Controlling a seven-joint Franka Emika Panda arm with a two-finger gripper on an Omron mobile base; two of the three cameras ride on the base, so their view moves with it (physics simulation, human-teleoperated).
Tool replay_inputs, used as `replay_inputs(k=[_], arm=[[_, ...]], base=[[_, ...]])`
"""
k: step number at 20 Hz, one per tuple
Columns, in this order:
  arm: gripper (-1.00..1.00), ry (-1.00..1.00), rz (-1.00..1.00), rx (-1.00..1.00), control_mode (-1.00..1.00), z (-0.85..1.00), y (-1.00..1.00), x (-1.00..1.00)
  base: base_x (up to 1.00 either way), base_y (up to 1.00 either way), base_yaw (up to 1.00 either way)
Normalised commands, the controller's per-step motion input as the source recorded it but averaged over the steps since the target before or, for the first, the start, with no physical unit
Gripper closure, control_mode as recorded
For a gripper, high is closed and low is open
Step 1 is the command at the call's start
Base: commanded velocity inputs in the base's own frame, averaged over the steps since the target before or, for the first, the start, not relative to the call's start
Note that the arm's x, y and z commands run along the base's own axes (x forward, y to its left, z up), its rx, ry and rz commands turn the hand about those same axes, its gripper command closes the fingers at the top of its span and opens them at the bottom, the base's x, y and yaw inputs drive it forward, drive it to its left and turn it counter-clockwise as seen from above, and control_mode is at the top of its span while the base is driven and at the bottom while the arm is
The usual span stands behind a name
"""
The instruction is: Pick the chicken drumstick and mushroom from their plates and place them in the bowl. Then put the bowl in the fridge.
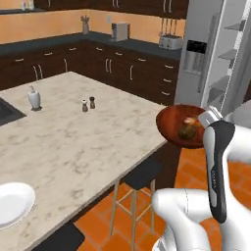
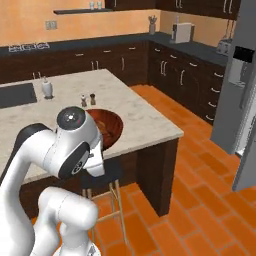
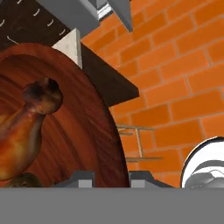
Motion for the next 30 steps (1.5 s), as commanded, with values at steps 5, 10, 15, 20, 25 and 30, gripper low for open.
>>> replay_inputs(k=[5,10,15,20,25,30], arm=[[1.00,0.00,0.00,0.00,1.00,0.00,0.00,0.00],[1.00,0.00,0.00,0.00,1.00,0.00,0.00,0.00],[1.00,0.00,0.00,0.00,1.00,0.00,0.00,0.00],[1.00,0.00,0.00,0.00,1.00,0.00,0.00,0.00],[1.00,0.00,0.00,0.00,1.00,0.00,0.00,0.00],[1.00,0.00,0.00,0.00,1.00,0.00,0.00,0.00]], base=[[-0.43,-0.04,-0.80],[-1.00,0.11,-0.44],[-1.00,0.42,-0.20],[-1.00,0.15,-0.13],[-1.00,-0.22,-0.06],[-1.00,-0.05,-0.05]])
